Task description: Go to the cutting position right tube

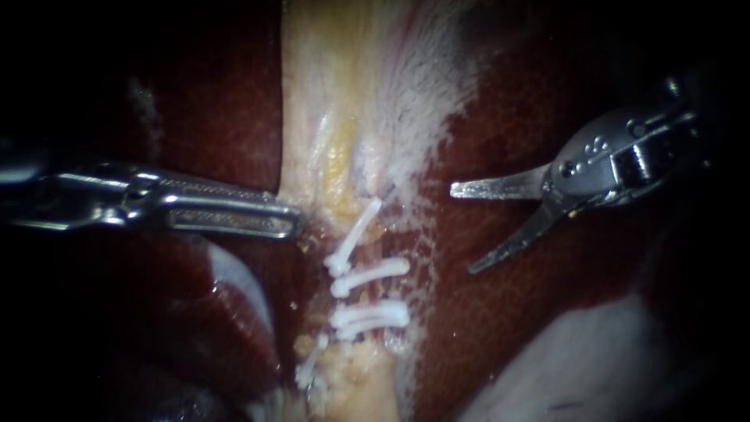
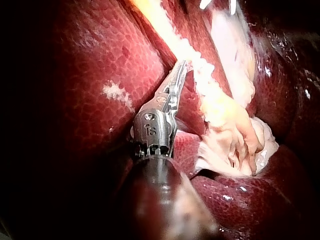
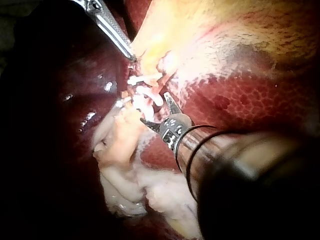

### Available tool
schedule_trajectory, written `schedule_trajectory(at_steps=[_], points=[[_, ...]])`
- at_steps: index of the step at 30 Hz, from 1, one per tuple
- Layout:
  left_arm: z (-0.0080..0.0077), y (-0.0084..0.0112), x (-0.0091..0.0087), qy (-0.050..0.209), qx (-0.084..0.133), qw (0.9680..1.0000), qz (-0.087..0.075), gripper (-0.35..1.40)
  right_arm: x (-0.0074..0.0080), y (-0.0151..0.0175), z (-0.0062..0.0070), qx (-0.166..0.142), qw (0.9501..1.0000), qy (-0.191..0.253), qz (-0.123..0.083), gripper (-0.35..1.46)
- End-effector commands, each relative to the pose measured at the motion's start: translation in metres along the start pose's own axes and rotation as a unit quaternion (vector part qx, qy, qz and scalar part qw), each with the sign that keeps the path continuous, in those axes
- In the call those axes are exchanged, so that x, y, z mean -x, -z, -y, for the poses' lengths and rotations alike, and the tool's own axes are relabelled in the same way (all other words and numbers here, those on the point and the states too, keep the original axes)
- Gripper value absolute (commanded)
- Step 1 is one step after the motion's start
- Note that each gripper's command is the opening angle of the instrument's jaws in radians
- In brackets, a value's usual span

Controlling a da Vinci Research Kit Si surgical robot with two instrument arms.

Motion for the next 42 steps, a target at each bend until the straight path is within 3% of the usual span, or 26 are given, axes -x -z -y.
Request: schedule_trajectory(at_steps=[1, 5, 12, 17, 20, 24, 26, 28, 31, 42], points=[[0.0, 0.0001, 0.0, 0.0, 0.0, 1.0, 0.0, -0.35, 0.0001, -0.0001, 0.0, -0.003, 1.0, 0.001, 0.0, 1.44], [-0.0002, 0.001, 0.001, 0.002, -0.006, 1.0, -0.001, -0.35, 0.001, -0.0011, 0.0007, -0.023, 0.9995, -0.021, -0.001, 1.44], [0.0, 0.0042, 0.004, 0.008, 0.006, 0.9999, 0.001, -0.35, 0.0029, -0.0039, 0.0021, -0.06, 0.9961, -0.066, 0.0, 1.4], [0.0014, 0.0065, 0.0064, 0.001, 0.007, 0.9999, 0.014, -0.35, 0.0035, -0.0058, 0.0031, -0.095, 0.9905, -0.099, 0.001, 1.34], [0.0025, 0.0076, 0.0077, -0.004, 0.008, 0.9997, 0.021, -0.35, 0.0036, -0.0071, 0.0038, -0.128, 0.9851, -0.115, 0.002, 1.22], [0.0039, 0.0087, 0.009, -0.009, 0.007, 0.9996, 0.027, -0.35, 0.0037, -0.0085, 0.0044, -0.147, 0.9804, -0.132, 0.008, 1.09], [0.0043, 0.0091, 0.0093, -0.008, 0.007, 0.9995, 0.029, -0.35, 0.0037, -0.0091, 0.0047, -0.162, 0.9767, -0.14, 0.012, 0.82], [0.0045, 0.0093, 0.0095, -0.008, 0.007, 0.9995, 0.029, -0.35, 0.0038, -0.0095, 0.0048, -0.171, 0.9742, -0.147, 0.015, 0.67], [0.0046, 0.0093, 0.0095, -0.011, 0.007, 0.9995, 0.029, -0.35, 0.0037, -0.0103, 0.0047, -0.185, 0.9701, -0.157, 0.011, 0.6], [0.0047, 0.0094, 0.0095, -0.011, 0.007, 0.9995, 0.029, -0.35, 0.0034, -0.0122, 0.0045, -0.198, 0.9658, -0.167, 0.012, 0.3]])
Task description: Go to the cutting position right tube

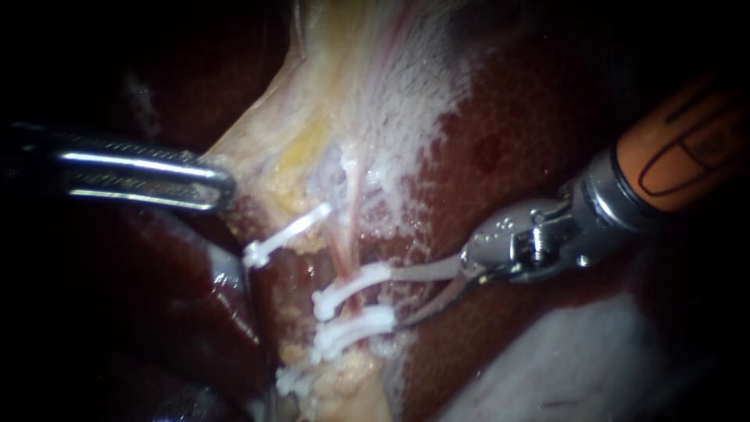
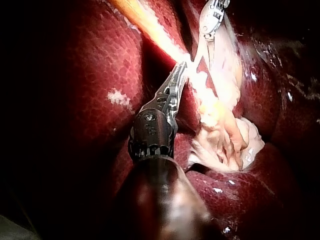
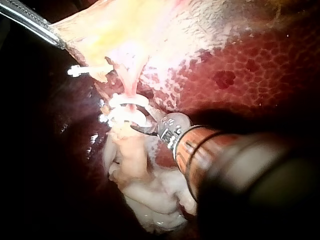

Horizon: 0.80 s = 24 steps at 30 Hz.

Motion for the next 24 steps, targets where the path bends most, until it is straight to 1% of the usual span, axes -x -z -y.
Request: schedule_trajectory(at_steps=[1, 6, 12, 21, 24], points=[[0.0, 0.0, 0.0, 0.0, 0.0, 1.0, 0.0, -0.35, -0.0001, -0.0002, -0.0001, 0.0, 1.0, -0.002, -0.001, 0.28], [0.0001, -0.0001, 0.0, 0.0, 0.0, 1.0, 0.0, -0.35, -0.0008, -0.0009, -0.0004, -0.008, 0.9998, -0.008, -0.018, 0.23], [0.0001, -0.0002, 0.0, 0.0, 0.001, 1.0, 0.0, -0.35, -0.0015, -0.0022, -0.0009, -0.01, 0.9998, -0.006, -0.016, 0.23], [0.0003, -0.0003, 0.0, 0.0, 0.001, 1.0, 0.0, -0.35, -0.0018, -0.0041, -0.0011, -0.016, 0.9997, -0.004, -0.016, 0.23], [0.0003, -0.0003, 0.0, 0.0, 0.002, 1.0, 0.0, -0.35, -0.002, -0.0042, -0.0012, -0.02, 0.9996, -0.006, -0.021, 0.23]])
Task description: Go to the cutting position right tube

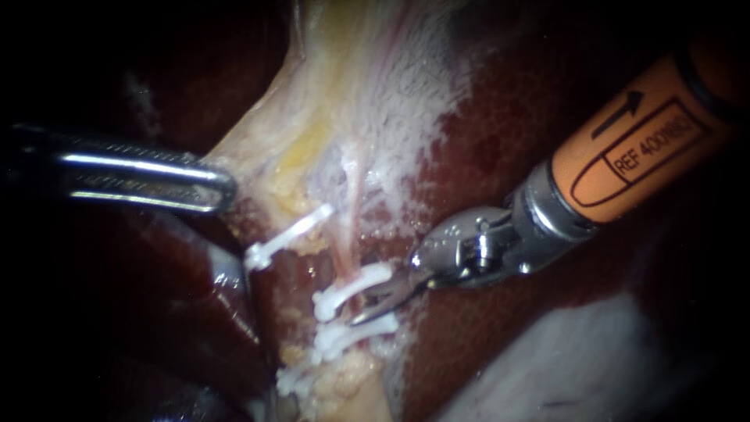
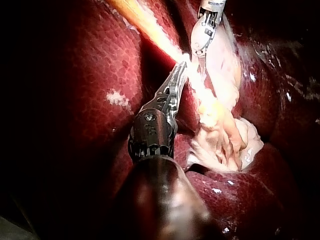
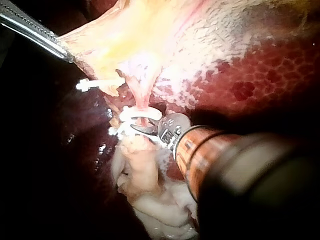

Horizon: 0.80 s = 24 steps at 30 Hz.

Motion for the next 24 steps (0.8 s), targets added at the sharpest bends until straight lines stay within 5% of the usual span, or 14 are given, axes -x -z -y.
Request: schedule_trajectory(at_steps=[1, 24], points=[[0.0, 0.0, 0.0, 0.0, 0.0, 1.0, 0.0, -0.35, -0.0001, -0.0001, 0.0, -0.001, 1.0, 0.0, -0.003, 0.23], [0.0, -0.0001, -0.0001, 0.0, 0.001, 1.0, 0.0, -0.35, -0.0003, -0.0007, -0.0001, -0.006, 0.9999, 0.0, -0.011, 0.23]])
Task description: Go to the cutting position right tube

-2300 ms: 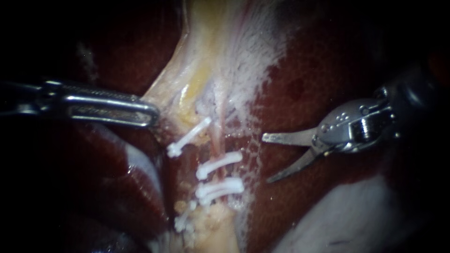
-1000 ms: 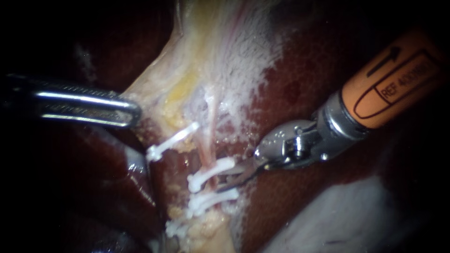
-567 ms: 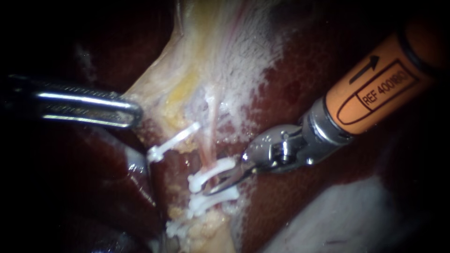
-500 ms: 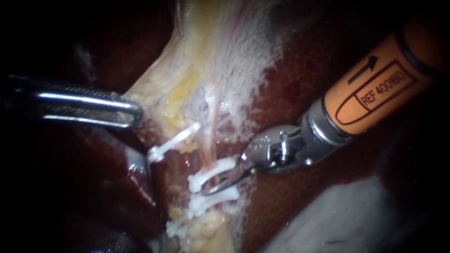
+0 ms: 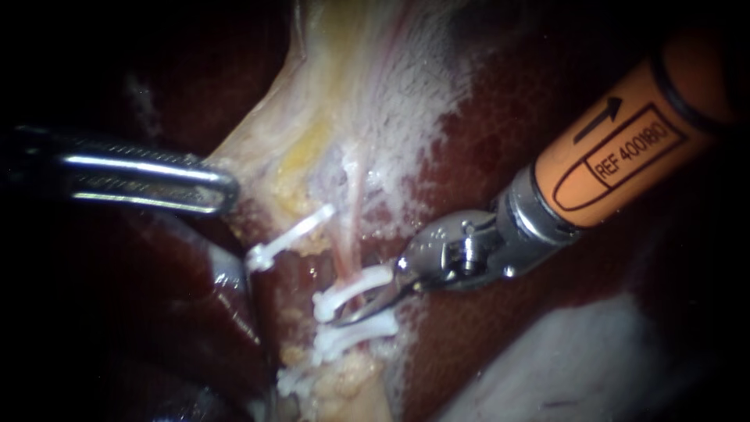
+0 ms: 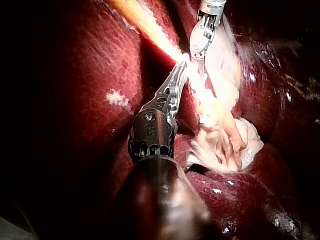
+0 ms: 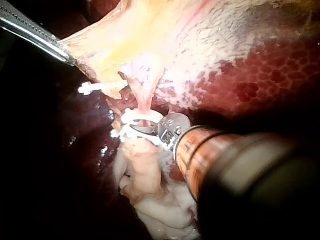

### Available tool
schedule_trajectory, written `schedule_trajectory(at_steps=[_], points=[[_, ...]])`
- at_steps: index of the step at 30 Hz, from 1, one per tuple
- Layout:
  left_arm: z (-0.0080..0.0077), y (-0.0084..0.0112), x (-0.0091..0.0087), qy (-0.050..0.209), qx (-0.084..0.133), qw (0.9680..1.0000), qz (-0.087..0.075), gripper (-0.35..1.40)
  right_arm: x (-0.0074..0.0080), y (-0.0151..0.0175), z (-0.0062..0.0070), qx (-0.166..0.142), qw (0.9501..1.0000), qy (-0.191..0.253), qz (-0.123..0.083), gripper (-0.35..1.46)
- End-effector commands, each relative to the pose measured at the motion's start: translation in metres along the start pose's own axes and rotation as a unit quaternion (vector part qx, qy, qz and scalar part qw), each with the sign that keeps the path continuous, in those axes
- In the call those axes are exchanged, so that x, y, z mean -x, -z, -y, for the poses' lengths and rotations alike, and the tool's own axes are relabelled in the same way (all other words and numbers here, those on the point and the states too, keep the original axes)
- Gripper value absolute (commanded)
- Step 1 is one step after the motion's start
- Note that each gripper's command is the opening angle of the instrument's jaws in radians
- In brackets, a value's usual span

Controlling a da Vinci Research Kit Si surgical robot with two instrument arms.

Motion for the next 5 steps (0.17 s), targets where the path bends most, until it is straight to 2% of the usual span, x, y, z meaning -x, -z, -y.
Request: schedule_trajectory(at_steps=[1, 5], points=[[0.0, 0.0, 0.0, 0.0, 0.0, 1.0, 0.0, -0.35, 0.0, 0.0, 0.0, 0.0, 1.0, 0.0, 0.0, 0.23], [0.0, 0.0, 0.0, 0.0, 0.0, 1.0, 0.0, -0.35, 0.0, 0.0, 0.0, -0.001, 1.0, -0.002, 0.001, 0.23]])
